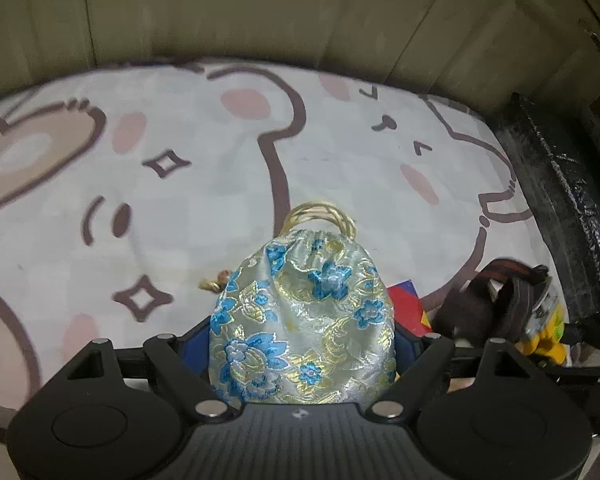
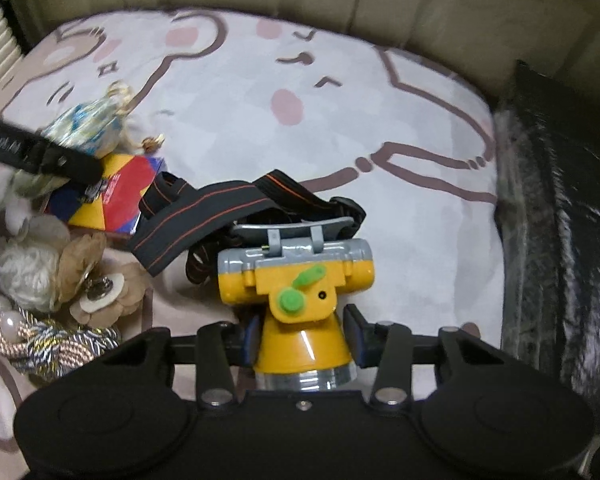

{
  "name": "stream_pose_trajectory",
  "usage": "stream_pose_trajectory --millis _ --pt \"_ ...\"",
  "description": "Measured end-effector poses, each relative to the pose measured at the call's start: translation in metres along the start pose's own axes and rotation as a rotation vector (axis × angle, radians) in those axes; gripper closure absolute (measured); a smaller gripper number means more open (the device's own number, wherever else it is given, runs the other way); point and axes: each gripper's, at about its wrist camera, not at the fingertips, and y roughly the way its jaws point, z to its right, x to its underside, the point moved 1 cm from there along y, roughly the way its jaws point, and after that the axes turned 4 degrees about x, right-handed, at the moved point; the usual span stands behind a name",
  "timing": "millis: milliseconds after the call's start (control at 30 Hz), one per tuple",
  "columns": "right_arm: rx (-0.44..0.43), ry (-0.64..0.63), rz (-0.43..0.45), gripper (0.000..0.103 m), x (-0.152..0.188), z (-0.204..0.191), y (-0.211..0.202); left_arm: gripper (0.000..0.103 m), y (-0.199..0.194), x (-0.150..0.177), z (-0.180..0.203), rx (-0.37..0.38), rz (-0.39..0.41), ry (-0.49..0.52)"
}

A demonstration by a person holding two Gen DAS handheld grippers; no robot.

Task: Organize objects
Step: 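Lift the floral pouch with the left tool while the right tool lifts the headlamp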

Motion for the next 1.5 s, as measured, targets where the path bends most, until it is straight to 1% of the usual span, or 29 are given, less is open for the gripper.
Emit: stream_pose_trajectory --millis 200,333,500,600,900,1133,1367,1500 --pt "0.035 0.102 0.056 0.061 0.006 0.005 -0.018 0.019 -0.032 0.005 0.004 -0.014 0.065 0.030" --pt "0.034 0.146 0.097 0.061 0.006 0.006 -0.038 0.019 -0.052 0.008 0.006 -0.031 0.102 0.045" --pt "0.037 0.172 0.146 0.061 0.003 0.002 -0.069 0.019 -0.078 0.012 0.013 -0.052 0.146 0.056" --pt "0.032 0.188 0.170 0.061 -0.001 -0.001 -0.086 0.019 -0.092 0.017 0.020 -0.073 0.176 0.086" --pt "0.044 0.218 0.235 0.061 -0.012 -0.010 -0.136 0.019 -0.133 0.030 0.035 -0.087 0.246 0.126" --pt "0.040 0.244 0.265 0.061 -0.012 -0.018 -0.164 0.019 -0.157 0.040 0.048 -0.102 0.282 0.149" --pt "0.033 0.274 0.253 0.061 -0.005 -0.031 -0.179 0.019 -0.171 0.052 0.051 -0.116 0.295 0.158" --pt "0.037 0.284 0.264 0.061 -0.003 -0.040 -0.186 0.019 -0.179 0.058 0.049 -0.116 0.308 0.154"
